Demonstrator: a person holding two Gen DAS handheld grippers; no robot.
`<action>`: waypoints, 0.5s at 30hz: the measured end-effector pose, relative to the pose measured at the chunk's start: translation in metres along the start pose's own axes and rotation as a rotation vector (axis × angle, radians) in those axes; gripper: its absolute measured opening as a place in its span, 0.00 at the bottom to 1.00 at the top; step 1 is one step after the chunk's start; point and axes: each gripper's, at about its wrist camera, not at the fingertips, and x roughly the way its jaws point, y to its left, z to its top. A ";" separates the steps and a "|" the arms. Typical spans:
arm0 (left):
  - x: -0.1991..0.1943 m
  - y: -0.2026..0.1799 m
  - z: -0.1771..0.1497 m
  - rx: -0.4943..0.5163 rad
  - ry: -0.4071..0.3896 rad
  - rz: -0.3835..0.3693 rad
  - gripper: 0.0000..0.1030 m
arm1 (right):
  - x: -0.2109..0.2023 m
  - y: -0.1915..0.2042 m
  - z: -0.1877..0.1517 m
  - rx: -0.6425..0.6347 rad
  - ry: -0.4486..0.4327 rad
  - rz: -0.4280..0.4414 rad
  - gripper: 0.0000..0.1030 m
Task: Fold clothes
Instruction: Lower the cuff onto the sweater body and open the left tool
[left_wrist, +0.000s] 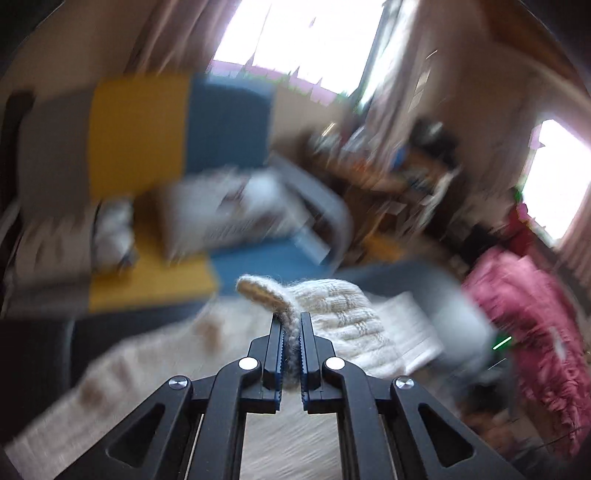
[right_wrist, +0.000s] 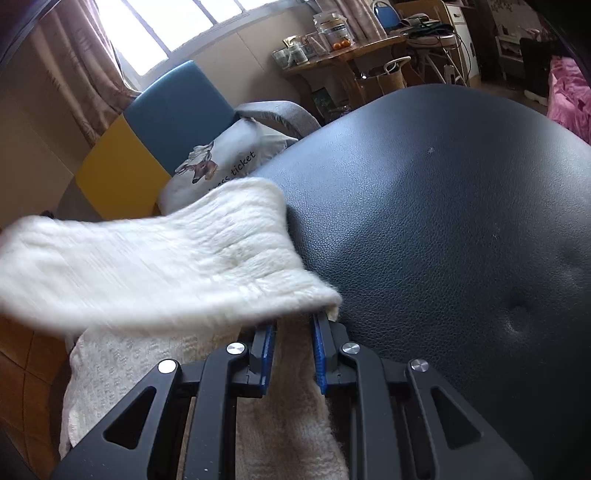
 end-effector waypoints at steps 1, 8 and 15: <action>0.018 0.015 -0.015 -0.034 0.054 0.026 0.05 | 0.001 0.001 0.000 -0.005 0.004 0.000 0.18; 0.054 0.065 -0.080 -0.151 0.197 0.094 0.05 | 0.004 0.008 0.001 -0.070 0.029 -0.023 0.18; 0.051 0.061 -0.072 -0.142 0.208 0.088 0.05 | 0.003 0.008 -0.001 -0.092 0.034 -0.041 0.18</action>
